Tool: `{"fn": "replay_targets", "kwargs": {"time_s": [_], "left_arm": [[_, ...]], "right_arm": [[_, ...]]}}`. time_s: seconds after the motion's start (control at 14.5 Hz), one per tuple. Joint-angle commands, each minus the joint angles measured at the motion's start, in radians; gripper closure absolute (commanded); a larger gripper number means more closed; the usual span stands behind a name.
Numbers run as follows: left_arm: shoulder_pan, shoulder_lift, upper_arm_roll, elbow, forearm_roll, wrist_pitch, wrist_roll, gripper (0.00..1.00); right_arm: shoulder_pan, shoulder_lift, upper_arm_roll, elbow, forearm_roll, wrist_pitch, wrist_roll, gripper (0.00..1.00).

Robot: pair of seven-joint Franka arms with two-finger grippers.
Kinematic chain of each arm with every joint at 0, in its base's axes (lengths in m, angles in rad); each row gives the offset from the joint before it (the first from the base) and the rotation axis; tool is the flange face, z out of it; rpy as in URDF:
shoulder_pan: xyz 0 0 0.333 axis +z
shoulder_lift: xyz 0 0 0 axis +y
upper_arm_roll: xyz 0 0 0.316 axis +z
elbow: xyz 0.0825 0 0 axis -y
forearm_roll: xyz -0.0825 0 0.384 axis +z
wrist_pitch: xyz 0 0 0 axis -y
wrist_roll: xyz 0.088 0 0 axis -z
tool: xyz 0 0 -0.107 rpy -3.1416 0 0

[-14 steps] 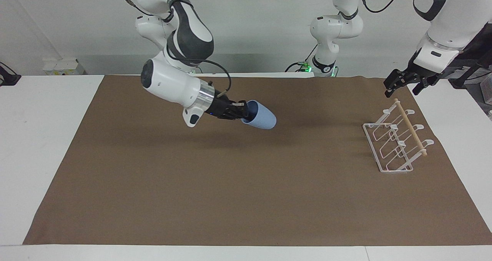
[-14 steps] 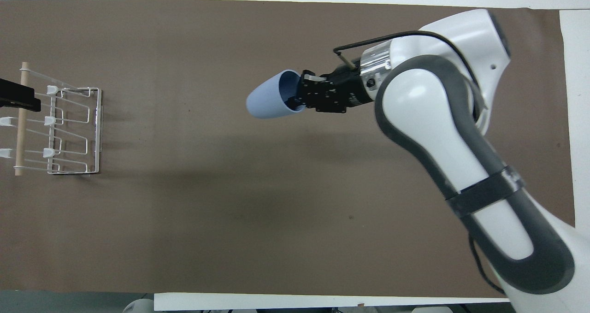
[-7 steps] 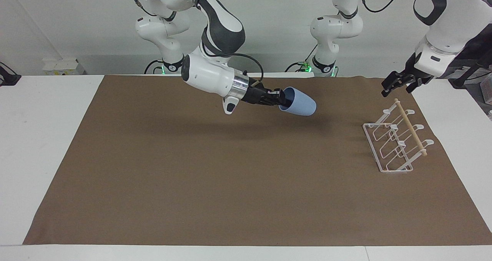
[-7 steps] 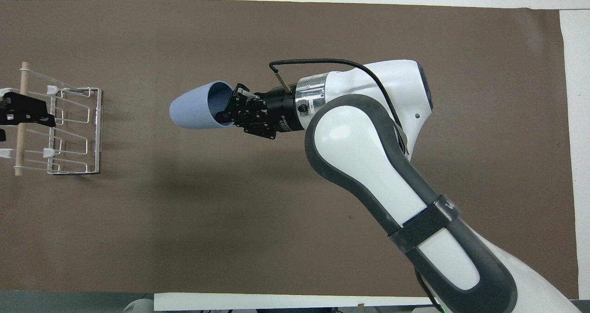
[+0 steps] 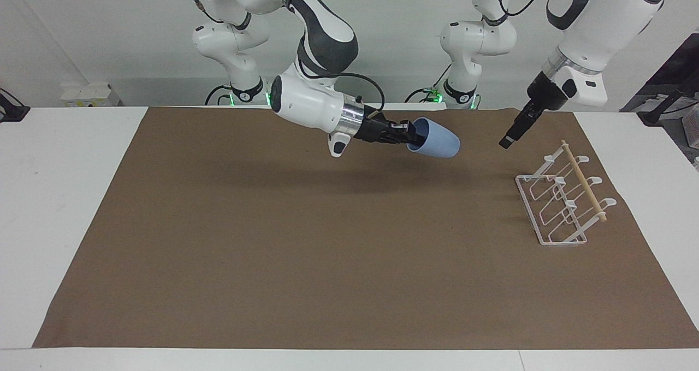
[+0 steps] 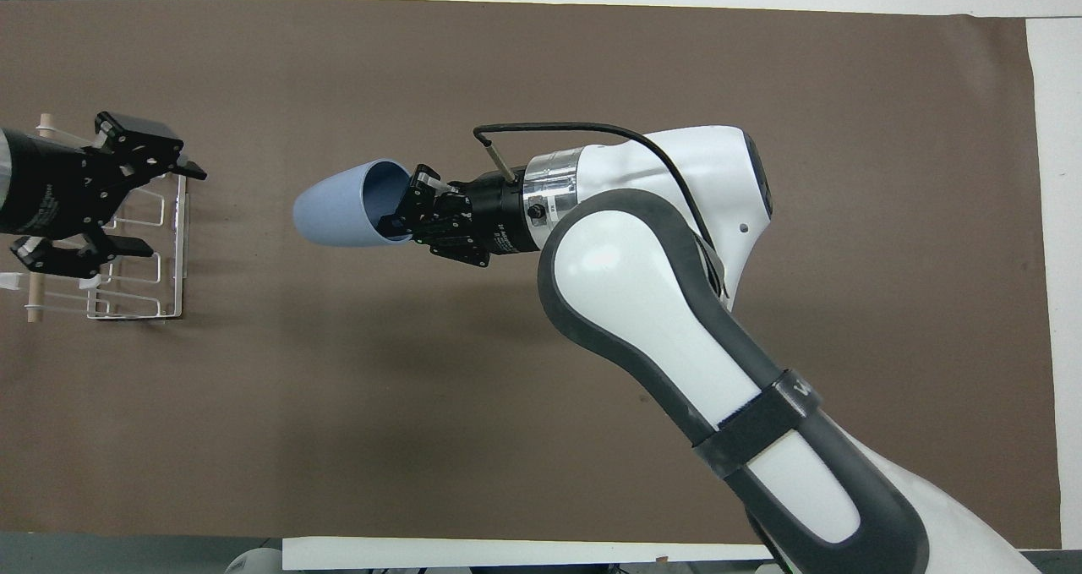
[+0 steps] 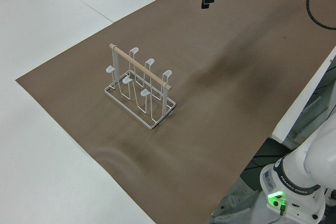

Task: Hang cup on cup holder
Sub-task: 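Bring the left gripper to the cup while the right gripper holds it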

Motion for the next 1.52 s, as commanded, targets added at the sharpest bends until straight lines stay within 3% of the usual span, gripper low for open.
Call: {"fn": "replay_targets", "kwargs": {"time_s": [0.0, 0.14, 0.41, 0.69, 1.45], "left_arm": [[-0.083, -0.003, 0.011, -0.032, -0.039, 0.124, -0.298, 0.00], [-0.111, 0.017, 0.011, -0.032, -0.108, 0.157, -0.440, 0.00], [-0.140, 0.022, 0.011, -0.051, -0.157, 0.137, -0.537, 0.00], [-0.144, 0.042, 0.011, -0.051, -0.205, 0.207, -0.627, 0.01], [-0.173, 0.035, 0.011, -0.120, -0.228, 0.214, -0.631, 0.01]], "right_arm": [[-0.001, -0.015, 0.001, -0.018, 0.024, 0.008, 0.008, 1.00], [0.000, -0.015, 0.001, -0.018, 0.024, 0.008, 0.010, 1.00], [0.000, -0.015, 0.001, -0.019, 0.024, 0.009, 0.011, 1.00], [0.000, -0.015, 0.001, -0.024, 0.024, 0.008, 0.013, 1.00], [0.000, -0.016, -0.001, -0.025, 0.024, 0.015, 0.016, 1.00]]}}
